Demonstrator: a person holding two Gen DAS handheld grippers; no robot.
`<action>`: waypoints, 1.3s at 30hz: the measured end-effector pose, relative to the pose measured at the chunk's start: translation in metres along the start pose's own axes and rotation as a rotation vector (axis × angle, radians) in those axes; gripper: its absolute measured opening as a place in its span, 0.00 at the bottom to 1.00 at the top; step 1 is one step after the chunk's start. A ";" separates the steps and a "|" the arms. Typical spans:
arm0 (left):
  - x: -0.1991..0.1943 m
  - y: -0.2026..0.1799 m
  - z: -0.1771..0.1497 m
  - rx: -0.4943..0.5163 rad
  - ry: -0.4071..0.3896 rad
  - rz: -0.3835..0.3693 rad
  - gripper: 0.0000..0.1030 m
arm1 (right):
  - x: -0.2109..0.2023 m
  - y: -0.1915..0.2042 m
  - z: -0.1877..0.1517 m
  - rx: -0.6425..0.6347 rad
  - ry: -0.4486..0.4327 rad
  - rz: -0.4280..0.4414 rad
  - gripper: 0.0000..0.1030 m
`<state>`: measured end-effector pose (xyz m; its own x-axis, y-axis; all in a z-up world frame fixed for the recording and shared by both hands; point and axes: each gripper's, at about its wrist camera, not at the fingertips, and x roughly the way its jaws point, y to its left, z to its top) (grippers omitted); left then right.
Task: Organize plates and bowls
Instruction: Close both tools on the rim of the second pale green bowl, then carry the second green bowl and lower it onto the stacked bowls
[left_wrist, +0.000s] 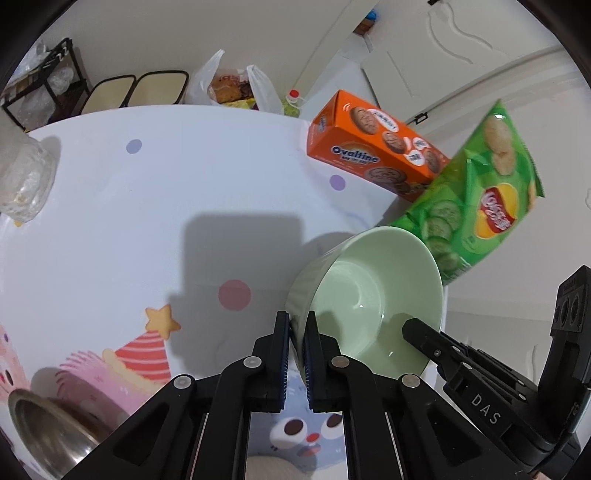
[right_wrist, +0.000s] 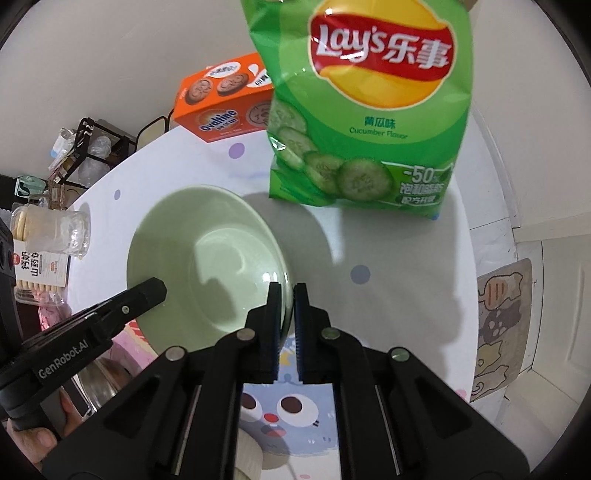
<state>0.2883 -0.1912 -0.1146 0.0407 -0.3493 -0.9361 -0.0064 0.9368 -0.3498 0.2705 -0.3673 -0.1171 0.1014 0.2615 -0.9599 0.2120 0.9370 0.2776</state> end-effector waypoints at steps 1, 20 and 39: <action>-0.003 -0.001 -0.002 0.003 -0.004 0.000 0.06 | -0.003 0.001 -0.002 0.000 -0.006 0.002 0.08; -0.098 -0.011 -0.101 0.064 -0.086 0.013 0.06 | -0.088 0.039 -0.090 -0.139 -0.101 0.007 0.08; -0.099 0.033 -0.185 0.025 -0.032 0.032 0.07 | -0.077 0.061 -0.176 -0.217 -0.005 0.016 0.09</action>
<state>0.0989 -0.1292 -0.0407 0.0733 -0.3184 -0.9451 0.0168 0.9479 -0.3180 0.1050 -0.2895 -0.0332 0.1082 0.2764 -0.9549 -0.0035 0.9607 0.2777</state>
